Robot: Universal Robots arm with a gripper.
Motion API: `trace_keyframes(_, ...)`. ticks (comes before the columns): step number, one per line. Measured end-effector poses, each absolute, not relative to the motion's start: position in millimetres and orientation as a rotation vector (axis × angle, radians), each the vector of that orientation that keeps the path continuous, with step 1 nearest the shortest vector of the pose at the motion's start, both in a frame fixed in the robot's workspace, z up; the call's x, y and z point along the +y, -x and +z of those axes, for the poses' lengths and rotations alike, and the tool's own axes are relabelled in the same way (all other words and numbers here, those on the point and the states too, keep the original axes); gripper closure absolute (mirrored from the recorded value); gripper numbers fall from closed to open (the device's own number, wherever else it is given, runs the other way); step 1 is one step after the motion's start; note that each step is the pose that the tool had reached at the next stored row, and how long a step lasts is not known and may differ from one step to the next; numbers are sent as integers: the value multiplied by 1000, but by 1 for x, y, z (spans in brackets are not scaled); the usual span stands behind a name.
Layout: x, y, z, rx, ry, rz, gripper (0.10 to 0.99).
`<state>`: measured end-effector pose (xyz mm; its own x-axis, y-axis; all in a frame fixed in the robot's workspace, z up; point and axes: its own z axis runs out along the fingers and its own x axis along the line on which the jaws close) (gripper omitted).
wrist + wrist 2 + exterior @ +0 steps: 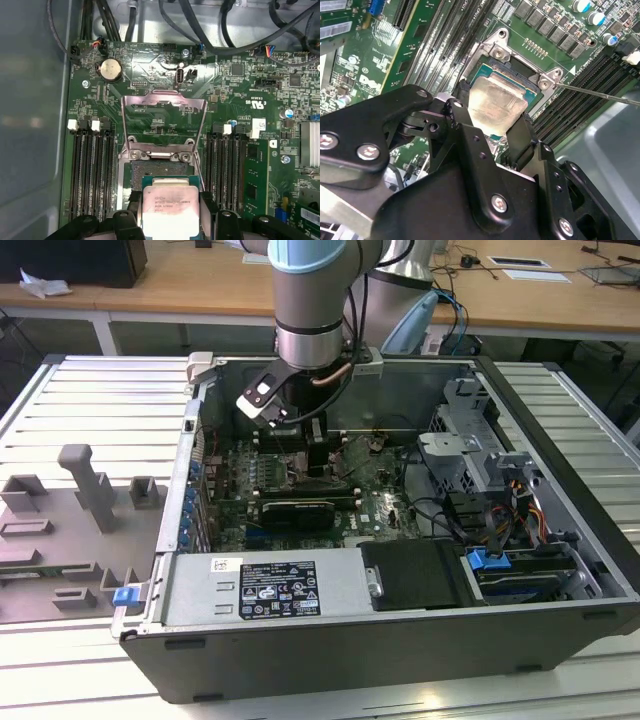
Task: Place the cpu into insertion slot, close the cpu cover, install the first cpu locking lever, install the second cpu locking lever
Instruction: 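Place the cpu into insertion slot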
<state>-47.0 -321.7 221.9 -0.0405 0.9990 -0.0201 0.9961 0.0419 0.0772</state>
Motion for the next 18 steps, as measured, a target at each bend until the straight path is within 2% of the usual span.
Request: trace_keyframes(18, -318, 45, 211, 2170, -2176, 60, 545)
